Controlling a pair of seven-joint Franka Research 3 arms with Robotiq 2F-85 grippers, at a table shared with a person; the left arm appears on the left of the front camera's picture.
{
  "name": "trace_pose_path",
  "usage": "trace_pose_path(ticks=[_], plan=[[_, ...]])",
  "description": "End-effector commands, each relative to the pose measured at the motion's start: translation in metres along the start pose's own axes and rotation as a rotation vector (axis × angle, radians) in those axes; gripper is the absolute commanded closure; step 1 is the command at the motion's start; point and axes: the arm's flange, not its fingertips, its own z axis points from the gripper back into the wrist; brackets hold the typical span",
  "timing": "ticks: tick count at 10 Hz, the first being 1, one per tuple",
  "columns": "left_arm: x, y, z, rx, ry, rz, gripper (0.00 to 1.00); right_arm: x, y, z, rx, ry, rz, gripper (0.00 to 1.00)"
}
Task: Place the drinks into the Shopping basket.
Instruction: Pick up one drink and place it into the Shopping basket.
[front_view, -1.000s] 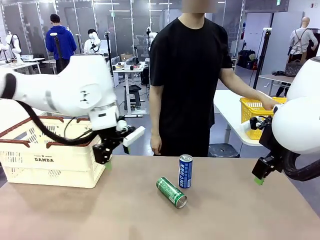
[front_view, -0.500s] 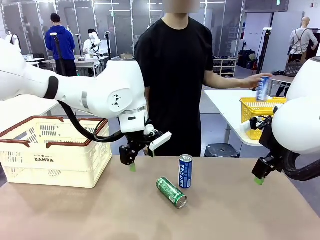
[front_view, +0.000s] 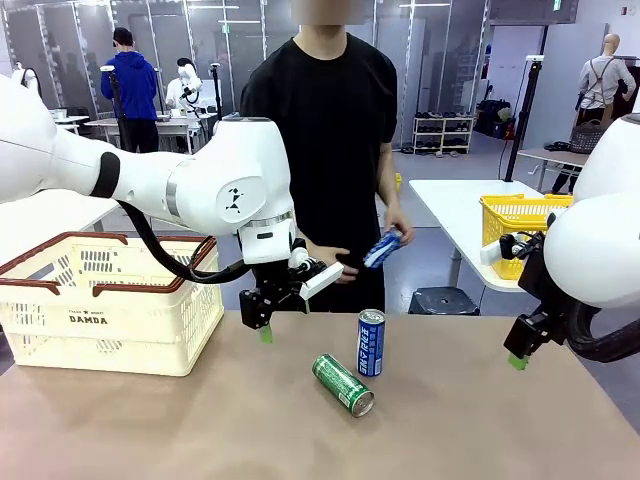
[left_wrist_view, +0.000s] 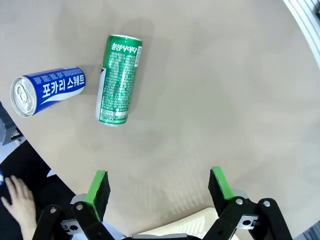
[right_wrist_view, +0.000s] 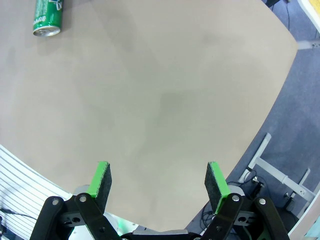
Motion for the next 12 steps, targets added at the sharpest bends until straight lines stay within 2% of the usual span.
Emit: trace_pose_path(ticks=[1,3,8,12], plan=[[0.001,-0.007,0.002,0.002,0.003,-0.003,0.00,-0.001,0.001,0.001,0.002,0.001,0.001,0.06],[0.000,0.003,-0.008,0.032,-0.005,-0.038,0.00,-0.001,0.001,0.001,0.002,0.001,0.001,0.06],[0.030,0.021,-0.052,0.065,-0.028,-0.315,0.00,-0.001,0.001,0.001,0.002,0.001,0.001,0.06],[0.051,0.027,-0.088,0.104,0.007,-0.372,0.00,-0.001,0.001,0.001,0.002,0.001,0.001,0.06]])
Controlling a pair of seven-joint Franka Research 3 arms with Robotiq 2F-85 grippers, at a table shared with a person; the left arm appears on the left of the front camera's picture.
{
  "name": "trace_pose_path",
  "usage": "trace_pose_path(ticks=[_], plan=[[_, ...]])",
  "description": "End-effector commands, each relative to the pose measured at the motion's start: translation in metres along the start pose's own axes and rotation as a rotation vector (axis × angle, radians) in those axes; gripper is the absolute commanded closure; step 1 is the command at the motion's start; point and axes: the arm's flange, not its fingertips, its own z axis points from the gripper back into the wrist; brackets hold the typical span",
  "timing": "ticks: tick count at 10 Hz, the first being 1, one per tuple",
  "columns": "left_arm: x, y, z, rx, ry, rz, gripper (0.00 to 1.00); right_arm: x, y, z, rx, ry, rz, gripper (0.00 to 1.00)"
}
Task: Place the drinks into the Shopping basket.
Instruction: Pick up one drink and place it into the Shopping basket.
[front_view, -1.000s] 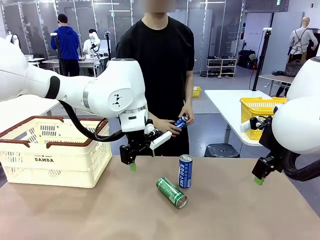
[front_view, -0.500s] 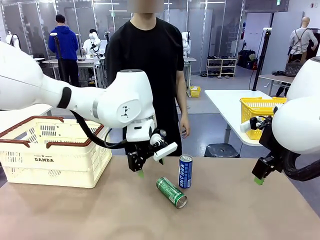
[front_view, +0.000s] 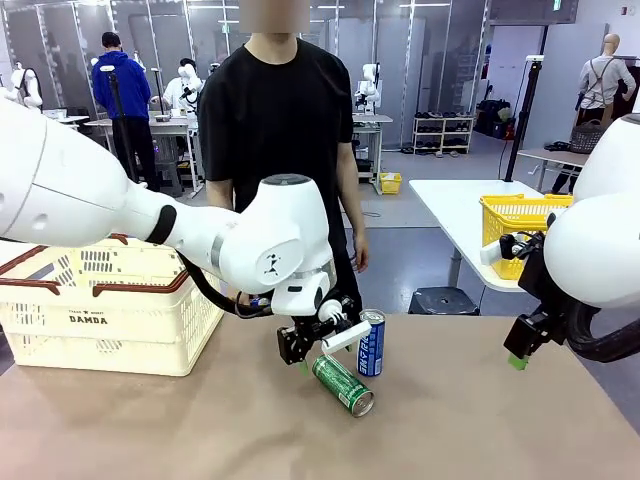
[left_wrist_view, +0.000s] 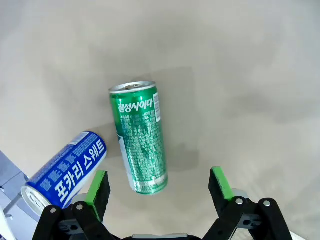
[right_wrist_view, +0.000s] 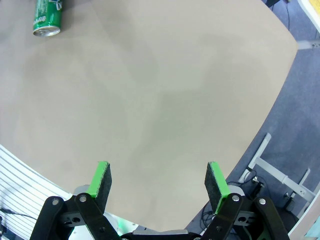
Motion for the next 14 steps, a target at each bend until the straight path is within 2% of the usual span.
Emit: trace_pose_path(ticks=[1,5,10,14], plan=[[0.004,0.004,-0.013,0.024,0.015,-0.022,0.00,-0.001,0.001,0.001,0.002,0.001,0.001,0.06],[0.011,0.017,-0.041,-0.027,-0.016,-0.039,0.00,-0.001,0.001,0.001,0.002,0.001,0.001,0.06],[0.000,0.028,-0.076,-0.121,-0.049,-0.031,0.00,-0.001,0.001,0.001,0.002,0.001,0.001,0.06],[-0.005,0.028,-0.082,-0.127,-0.048,-0.013,0.00,-0.001,0.001,0.001,0.002,0.001,0.001,0.06]])
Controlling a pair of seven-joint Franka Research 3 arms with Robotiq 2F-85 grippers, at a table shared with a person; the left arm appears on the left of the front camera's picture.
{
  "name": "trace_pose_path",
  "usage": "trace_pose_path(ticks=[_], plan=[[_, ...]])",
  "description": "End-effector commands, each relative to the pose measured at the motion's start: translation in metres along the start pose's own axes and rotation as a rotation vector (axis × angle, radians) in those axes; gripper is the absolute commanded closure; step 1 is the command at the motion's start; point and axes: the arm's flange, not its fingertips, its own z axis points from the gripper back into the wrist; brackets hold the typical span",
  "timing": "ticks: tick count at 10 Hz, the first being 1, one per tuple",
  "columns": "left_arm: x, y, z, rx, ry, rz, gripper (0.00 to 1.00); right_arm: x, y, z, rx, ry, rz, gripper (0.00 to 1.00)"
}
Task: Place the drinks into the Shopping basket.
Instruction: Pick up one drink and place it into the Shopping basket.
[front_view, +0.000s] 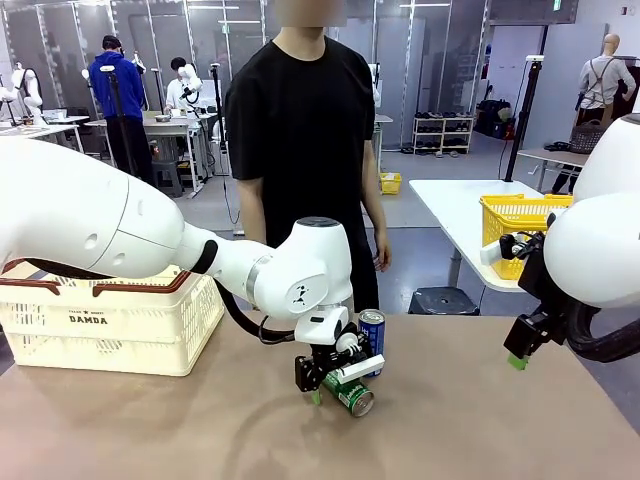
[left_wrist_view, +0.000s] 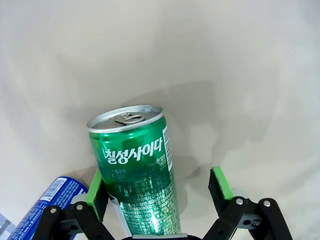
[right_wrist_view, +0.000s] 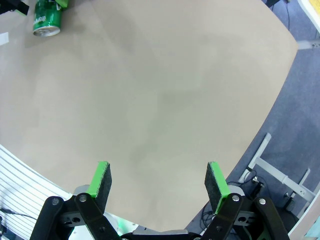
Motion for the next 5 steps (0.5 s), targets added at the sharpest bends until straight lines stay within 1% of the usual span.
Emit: trace_pose_path(ticks=[1,2,3,4,5], plan=[[0.0007,0.0036,0.0017,-0.012,0.025,0.030,0.02,-0.0009,0.0007,0.0011,0.002,0.001,0.001,0.06],[0.0001,0.0014,0.0018,-0.003,0.030,0.037,0.09,-0.0009,0.0007,0.0011,0.002,0.001,0.001,0.06],[-0.0019,-0.0006,0.0004,0.004,0.028,0.047,0.22,-0.0009,0.0007,0.0011,0.002,0.001,0.001,0.06],[-0.0025,-0.0023,-0.0005,-0.002,0.023,0.061,0.29,-0.0009,0.0007,0.0011,0.002,0.001,0.001,0.06],[-0.0019,-0.0046,-0.0010,-0.003,0.021,0.060,0.41,-0.0009,0.0007,0.0011,0.002,0.001,0.001,0.06]])
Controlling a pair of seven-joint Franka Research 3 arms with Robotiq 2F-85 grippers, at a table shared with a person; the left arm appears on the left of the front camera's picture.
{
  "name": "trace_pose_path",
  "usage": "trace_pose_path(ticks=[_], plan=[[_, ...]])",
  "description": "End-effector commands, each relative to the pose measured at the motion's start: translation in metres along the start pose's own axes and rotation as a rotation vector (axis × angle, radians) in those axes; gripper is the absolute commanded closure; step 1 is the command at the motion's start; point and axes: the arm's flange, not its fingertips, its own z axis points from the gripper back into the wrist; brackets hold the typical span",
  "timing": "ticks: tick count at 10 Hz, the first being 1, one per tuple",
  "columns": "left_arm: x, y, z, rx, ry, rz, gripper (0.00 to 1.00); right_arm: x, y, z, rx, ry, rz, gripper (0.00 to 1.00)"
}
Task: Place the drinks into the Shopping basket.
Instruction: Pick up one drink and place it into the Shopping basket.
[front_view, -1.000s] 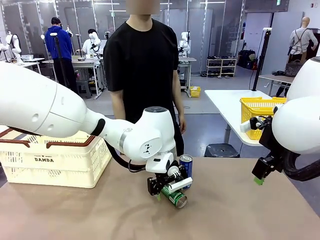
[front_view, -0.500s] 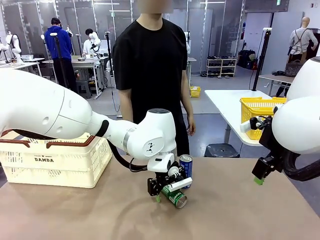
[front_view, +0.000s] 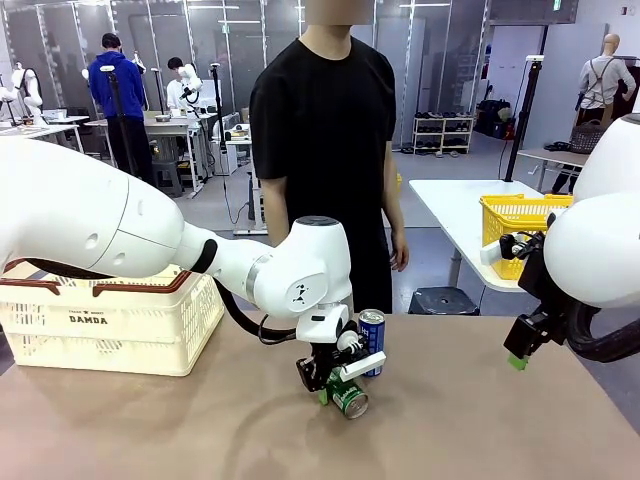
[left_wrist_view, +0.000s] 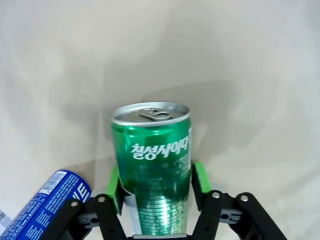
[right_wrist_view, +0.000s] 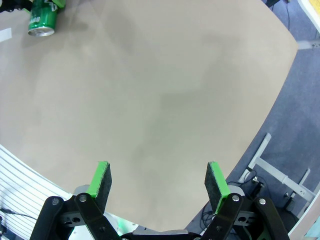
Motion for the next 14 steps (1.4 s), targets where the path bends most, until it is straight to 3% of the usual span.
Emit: trace_pose_path(ticks=[1,6,9,14], plan=[[0.000,-0.008,-0.002,-0.011,0.017,0.022,0.49,-0.001,0.001,0.001,0.002,0.001,0.001,0.06],[0.005,-0.023,0.004,-0.039,0.015,0.021,1.00,-0.001,0.001,0.001,0.002,0.001,0.001,0.06],[0.014,-0.029,0.038,-0.069,0.028,0.037,1.00,-0.001,0.001,0.001,0.002,0.001,0.001,0.06],[0.003,-0.049,0.138,-0.023,0.047,0.085,1.00,-0.001,0.001,0.001,0.002,0.001,0.001,0.06]])
